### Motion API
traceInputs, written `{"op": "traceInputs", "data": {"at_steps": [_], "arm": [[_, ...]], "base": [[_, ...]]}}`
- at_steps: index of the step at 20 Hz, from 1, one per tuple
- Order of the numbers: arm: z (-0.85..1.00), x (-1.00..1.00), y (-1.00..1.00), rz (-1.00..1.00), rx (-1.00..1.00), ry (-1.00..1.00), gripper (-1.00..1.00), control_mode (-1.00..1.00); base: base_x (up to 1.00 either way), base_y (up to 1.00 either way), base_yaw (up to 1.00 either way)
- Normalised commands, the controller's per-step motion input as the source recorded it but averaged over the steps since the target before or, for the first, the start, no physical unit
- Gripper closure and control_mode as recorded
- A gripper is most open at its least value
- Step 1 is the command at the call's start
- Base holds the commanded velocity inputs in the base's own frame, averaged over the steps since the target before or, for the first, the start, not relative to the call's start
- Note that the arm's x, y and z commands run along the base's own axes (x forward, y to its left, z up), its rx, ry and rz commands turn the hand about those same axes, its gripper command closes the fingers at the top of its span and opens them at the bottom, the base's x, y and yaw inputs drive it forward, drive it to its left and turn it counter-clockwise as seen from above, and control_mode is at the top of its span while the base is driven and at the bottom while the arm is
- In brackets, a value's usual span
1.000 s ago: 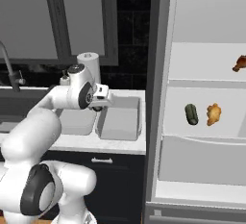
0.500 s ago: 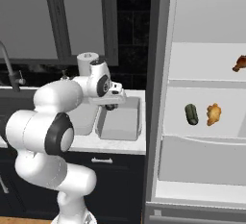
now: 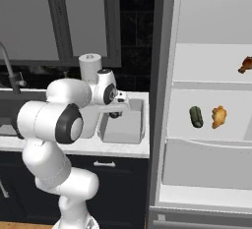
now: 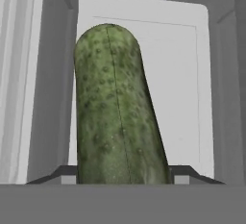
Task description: Place one cucumber and one chicken drumstick in each tupperware on the nearby counter, to pack two identical lunches.
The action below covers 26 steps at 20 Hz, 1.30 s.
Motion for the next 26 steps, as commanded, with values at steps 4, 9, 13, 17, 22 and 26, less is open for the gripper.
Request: {"op": "traceInputs", "data": {"at_steps": [4,9,13,17,22,26], "arm": [[-0.34,0.2,0.0,0.03,0.03,-0.08,1.0,-1.0],[-0.32,0.26,-0.05,0.01,0.0,-0.01,1.0,-1.0],[0.0,0.35,-0.21,0.0,0.0,0.0,1.0,-1.0],[0.0,0.43,-0.11,0.0,0.01,0.0,1.0,-1.0],[-0.03,0.02,0.0,0.0,0.0,0.0,-1.0,-1.0],[0.0,0.0,0.0,0.0,0.0,0.0,-1.0,-1.0]], "base": [[0.0,0.0,0.0],[0.0,0.0,0.0],[0.0,0.0,0.0],[0.0,0.0,0.0],[0.0,0.0,0.0],[0.0,0.0,0.0]]}}
